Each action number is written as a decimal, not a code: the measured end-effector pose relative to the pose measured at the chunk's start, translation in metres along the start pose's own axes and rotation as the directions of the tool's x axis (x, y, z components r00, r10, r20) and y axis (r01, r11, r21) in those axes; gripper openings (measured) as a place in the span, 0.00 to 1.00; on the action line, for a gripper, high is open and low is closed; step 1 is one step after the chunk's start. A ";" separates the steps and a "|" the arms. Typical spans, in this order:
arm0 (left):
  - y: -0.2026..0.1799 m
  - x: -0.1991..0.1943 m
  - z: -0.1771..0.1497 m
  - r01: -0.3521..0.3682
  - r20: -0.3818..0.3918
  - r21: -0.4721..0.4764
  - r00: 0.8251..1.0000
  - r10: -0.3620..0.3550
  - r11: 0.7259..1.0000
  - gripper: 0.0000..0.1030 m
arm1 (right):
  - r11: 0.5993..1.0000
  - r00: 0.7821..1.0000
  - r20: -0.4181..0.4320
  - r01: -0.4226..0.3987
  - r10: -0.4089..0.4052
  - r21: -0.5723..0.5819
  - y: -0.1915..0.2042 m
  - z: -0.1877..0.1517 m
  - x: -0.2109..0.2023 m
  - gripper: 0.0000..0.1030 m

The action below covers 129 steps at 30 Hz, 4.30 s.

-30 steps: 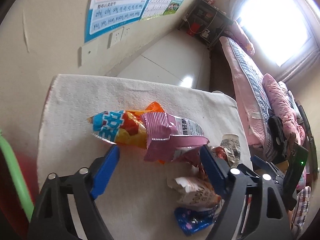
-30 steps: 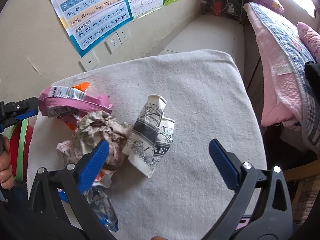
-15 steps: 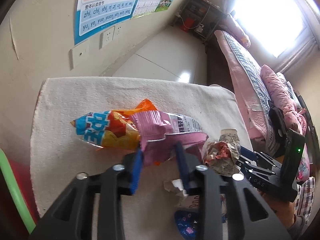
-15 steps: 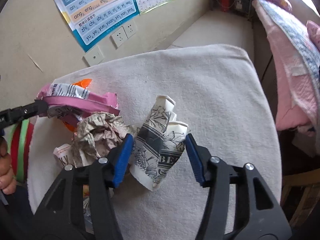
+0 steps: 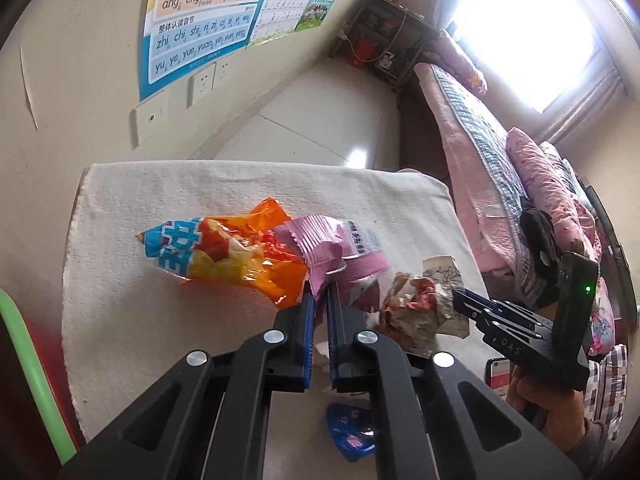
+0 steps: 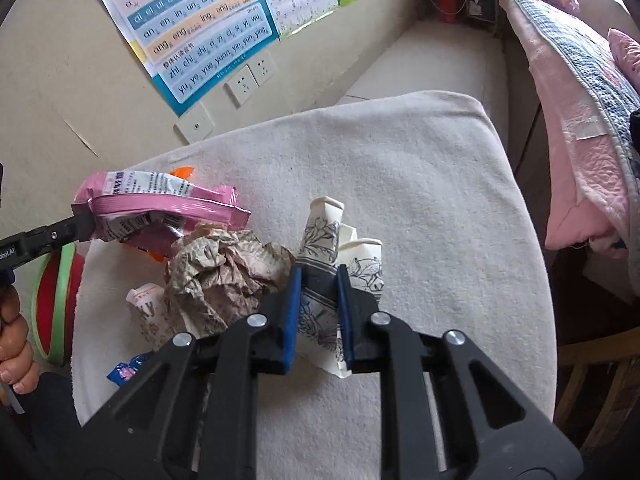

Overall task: Collect trash
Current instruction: 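Grasp the white paper cups with the right tool while the left tool grasps a pink wrapper, then carry the paper cups and pink wrapper over the red bin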

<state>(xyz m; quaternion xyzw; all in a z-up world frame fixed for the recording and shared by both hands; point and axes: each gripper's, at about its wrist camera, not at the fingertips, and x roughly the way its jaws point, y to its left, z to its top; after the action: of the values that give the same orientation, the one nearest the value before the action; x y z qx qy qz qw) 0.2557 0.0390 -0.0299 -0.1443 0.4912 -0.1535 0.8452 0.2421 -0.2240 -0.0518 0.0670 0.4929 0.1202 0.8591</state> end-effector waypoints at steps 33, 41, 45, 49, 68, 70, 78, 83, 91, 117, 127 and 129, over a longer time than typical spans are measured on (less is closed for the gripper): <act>-0.042 -0.117 -0.051 -0.047 0.128 0.080 0.991 0.037 0.996 0.00 | 0.995 0.986 0.165 -0.005 0.021 -0.100 0.036 -0.014 -0.109 0.17; -0.033 -0.137 -0.080 -0.092 0.138 0.061 0.987 0.083 0.994 0.00 | 0.990 0.984 0.172 -0.015 0.040 -0.143 0.059 -0.031 -0.122 0.17; -0.031 -0.145 -0.089 -0.112 0.147 0.061 0.984 0.102 0.992 0.00 | 0.987 0.981 0.189 -0.020 0.051 -0.162 0.073 -0.033 -0.133 0.17; -0.024 -0.155 -0.093 -0.120 0.172 0.041 0.979 0.111 0.992 0.00 | 0.982 0.978 0.200 -0.023 0.061 -0.187 0.087 -0.032 -0.141 0.17; 0.034 -0.206 -0.111 -0.179 0.241 -0.081 0.951 0.194 0.980 0.00 | 0.936 0.968 0.170 -0.118 0.183 -0.332 0.186 -0.026 -0.124 0.17; 0.043 -0.214 -0.112 -0.185 0.250 -0.099 0.946 0.205 0.978 0.00 | 0.928 0.967 0.163 -0.132 0.198 -0.348 0.199 -0.025 -0.122 0.17; 0.080 -0.241 -0.120 -0.219 0.275 -0.170 0.926 0.259 0.961 0.00 | 0.890 0.957 0.129 -0.187 0.262 -0.416 0.255 -0.025 -0.114 0.17; 0.109 -0.257 -0.128 -0.251 0.274 -0.214 0.912 0.305 0.944 0.00 | 0.862 0.949 0.094 -0.228 0.301 -0.454 0.294 -0.029 -0.103 0.17; 0.144 -0.275 -0.139 -0.273 0.274 -0.274 0.897 0.347 0.922 0.00 | 0.821 0.936 0.015 -0.302 0.353 -0.485 0.346 -0.035 -0.081 0.17; 0.218 -0.264 -0.163 -0.275 0.226 -0.380 0.898 0.377 0.883 0.00 | 0.764 0.923 -0.154 -0.380 0.354 -0.521 0.435 -0.050 0.000 0.17; 0.221 -0.268 -0.158 -0.258 0.260 -0.382 0.891 0.372 0.887 0.51 | 0.752 0.928 -0.165 -0.368 0.335 -0.547 0.440 -0.050 0.011 0.45; 0.220 -0.271 -0.158 -0.255 0.273 -0.385 0.887 0.373 0.887 0.59 | 0.751 0.929 -0.159 -0.365 0.335 -0.551 0.439 -0.051 0.009 0.50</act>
<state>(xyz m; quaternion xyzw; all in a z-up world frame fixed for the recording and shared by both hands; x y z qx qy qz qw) 0.0159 0.3330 0.0209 -0.2288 0.3738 0.1013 0.8931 0.1406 0.2003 0.0171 -0.1055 0.4340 0.4225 0.7887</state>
